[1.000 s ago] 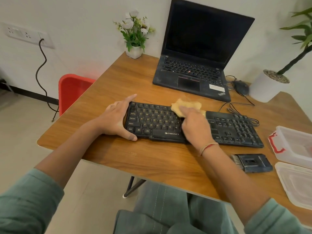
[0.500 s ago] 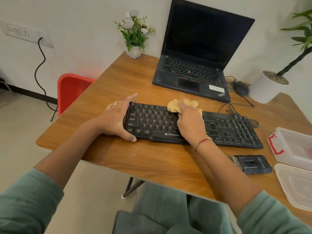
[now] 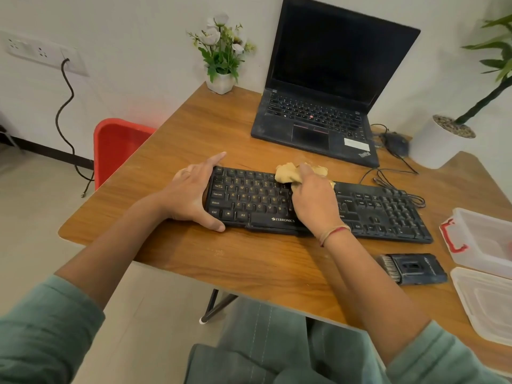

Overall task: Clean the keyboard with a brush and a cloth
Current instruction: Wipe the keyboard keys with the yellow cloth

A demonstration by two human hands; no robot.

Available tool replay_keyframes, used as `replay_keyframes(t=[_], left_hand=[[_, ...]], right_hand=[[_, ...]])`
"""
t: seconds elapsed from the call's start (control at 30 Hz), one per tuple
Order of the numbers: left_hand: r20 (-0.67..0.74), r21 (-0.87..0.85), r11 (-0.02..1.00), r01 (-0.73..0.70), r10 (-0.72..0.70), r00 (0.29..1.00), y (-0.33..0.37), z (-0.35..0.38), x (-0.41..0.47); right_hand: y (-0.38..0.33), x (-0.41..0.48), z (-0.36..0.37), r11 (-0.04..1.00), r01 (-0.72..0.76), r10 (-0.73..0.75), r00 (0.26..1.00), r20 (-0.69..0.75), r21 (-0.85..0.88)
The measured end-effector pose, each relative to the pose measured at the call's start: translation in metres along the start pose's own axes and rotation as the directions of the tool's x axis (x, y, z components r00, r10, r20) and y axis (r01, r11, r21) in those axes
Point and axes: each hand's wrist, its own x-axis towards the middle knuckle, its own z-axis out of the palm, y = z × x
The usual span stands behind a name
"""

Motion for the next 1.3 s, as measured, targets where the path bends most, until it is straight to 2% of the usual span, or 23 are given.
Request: replay_keyframes(t=[0.13, 0.33, 0.7, 0.93, 1.0, 1.1, 1.17, 1.23, 1.3], left_hand=[[-0.001, -0.011, 1.0, 0.004, -0.004, 1.0, 0.001, 0.0, -0.002], [-0.031, -0.006, 1.0, 0.005, -0.006, 1.0, 0.002, 0.002, -0.003], [-0.016, -0.021, 1.0, 0.016, -0.016, 1.0, 0.004, 0.001, -0.003], [-0.003, -0.019, 1.0, 0.015, -0.015, 1.0, 0.004, 0.0, -0.003], [-0.015, -0.018, 1.0, 0.014, -0.014, 1.0, 0.004, 0.001, -0.003], [-0.022, -0.02, 1.0, 0.014, -0.015, 1.0, 0.004, 0.001, -0.003], [-0.018, -0.03, 0.999, 0.02, -0.02, 1.0, 0.005, 0.001, -0.004], [-0.02, -0.036, 0.999, 0.018, -0.019, 1.0, 0.006, 0.0, -0.004], [-0.02, -0.035, 0.999, 0.018, -0.019, 1.0, 0.006, 0.0, -0.004]], right_hand=[[-0.006, 0.005, 0.001, 1.0, -0.015, 0.015, 1.0, 0.021, 0.007], [-0.009, -0.014, 0.004, 0.995, -0.015, 0.014, 1.0, -0.014, -0.099], [-0.005, -0.02, 0.0, 0.996, 0.003, -0.003, 1.0, 0.004, -0.09], [-0.021, -0.006, 0.015, 0.991, -0.078, 0.095, 0.983, 0.158, -0.113], [-0.029, -0.019, 0.01, 0.998, -0.002, 0.015, 0.981, 0.192, -0.066], [-0.04, -0.054, 0.004, 0.972, 0.232, -0.235, 0.938, 0.256, 0.042], [-0.032, -0.061, -0.001, 0.95, 0.313, -0.306, 0.915, 0.264, 0.019], [-0.01, -0.044, -0.008, 0.971, 0.229, -0.213, 0.955, 0.208, -0.06], [0.011, -0.02, -0.012, 0.99, 0.076, -0.058, 0.987, 0.15, -0.12]])
